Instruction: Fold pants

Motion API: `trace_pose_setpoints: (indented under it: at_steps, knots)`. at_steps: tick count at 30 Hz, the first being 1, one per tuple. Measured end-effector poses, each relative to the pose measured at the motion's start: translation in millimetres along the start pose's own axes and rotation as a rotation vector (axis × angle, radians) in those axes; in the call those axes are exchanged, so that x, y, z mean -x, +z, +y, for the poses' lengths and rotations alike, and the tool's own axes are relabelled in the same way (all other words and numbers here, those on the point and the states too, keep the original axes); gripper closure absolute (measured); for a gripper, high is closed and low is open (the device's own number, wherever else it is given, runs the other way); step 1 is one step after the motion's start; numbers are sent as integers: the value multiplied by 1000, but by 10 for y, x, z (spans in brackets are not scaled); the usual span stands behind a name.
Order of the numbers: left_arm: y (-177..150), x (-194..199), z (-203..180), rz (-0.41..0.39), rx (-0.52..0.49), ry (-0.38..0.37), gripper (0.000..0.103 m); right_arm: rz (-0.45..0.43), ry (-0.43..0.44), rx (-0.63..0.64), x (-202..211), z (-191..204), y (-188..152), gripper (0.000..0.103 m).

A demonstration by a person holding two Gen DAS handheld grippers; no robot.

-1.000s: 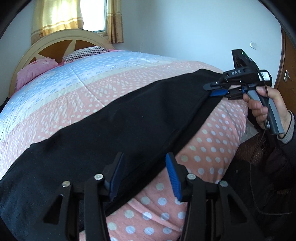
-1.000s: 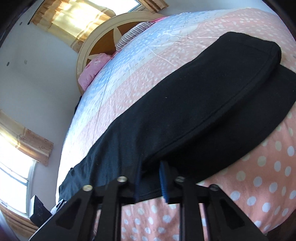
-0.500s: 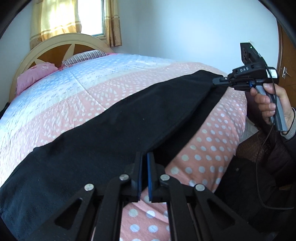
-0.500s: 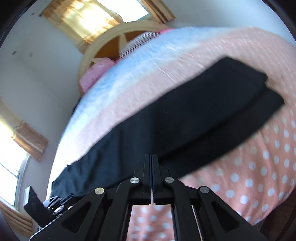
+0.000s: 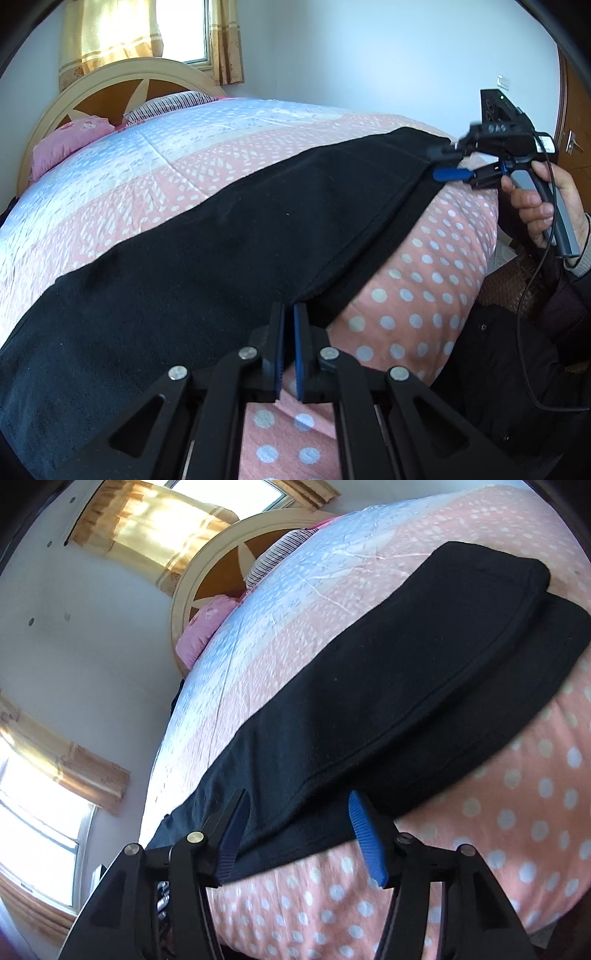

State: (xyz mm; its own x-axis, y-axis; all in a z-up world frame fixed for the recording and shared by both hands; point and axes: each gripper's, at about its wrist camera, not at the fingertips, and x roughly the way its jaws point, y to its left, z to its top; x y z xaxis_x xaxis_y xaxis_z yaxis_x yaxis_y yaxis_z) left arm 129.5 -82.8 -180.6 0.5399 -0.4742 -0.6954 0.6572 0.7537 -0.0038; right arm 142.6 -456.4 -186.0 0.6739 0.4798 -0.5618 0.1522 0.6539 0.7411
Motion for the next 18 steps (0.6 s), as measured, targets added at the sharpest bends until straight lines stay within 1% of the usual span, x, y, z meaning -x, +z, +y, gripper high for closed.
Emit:
trace_pose_setpoints:
  at_steps: [1, 2, 3, 4, 5, 7, 10, 12, 14, 16, 18]
  knots:
    - [-1, 0, 6, -1, 2, -2, 98, -5, -8, 8, -30, 29, 22, 46]
    - [0, -2, 13, -2, 5, -4, 98, -4, -12, 14, -65, 52, 43, 51]
    - [1, -5, 19, -3, 9, -7, 98, -6, -13, 17, -96, 67, 61, 60]
    - [3, -8, 24, -3, 11, -8, 98, 1, -25, 27, -149, 94, 76, 90]
    - [6, -12, 27, -4, 12, -8, 98, 11, -44, 39, -182, 111, 81, 100]
    - [12, -13, 35, -7, 15, -5, 98, -1, -68, 66, -149, 173, 57, 100]
    - [22, 28, 45, -17, 19, -2, 99, -43, -70, 130, 56, 323, 1, 101]
    - [25, 88, 59, -31, 23, -12, 99, -52, -72, 140, 146, 328, -46, 101]
    - [16, 115, 79, -37, 24, -10, 99, -30, -87, 137, 124, 260, -81, 101]
    - [3, 108, 91, -36, 29, -20, 99, 0, -126, 110, 6, 130, -96, 101]
    - [-25, 57, 84, -23, 32, -29, 99, 20, -128, 88, -59, 61, -90, 101]
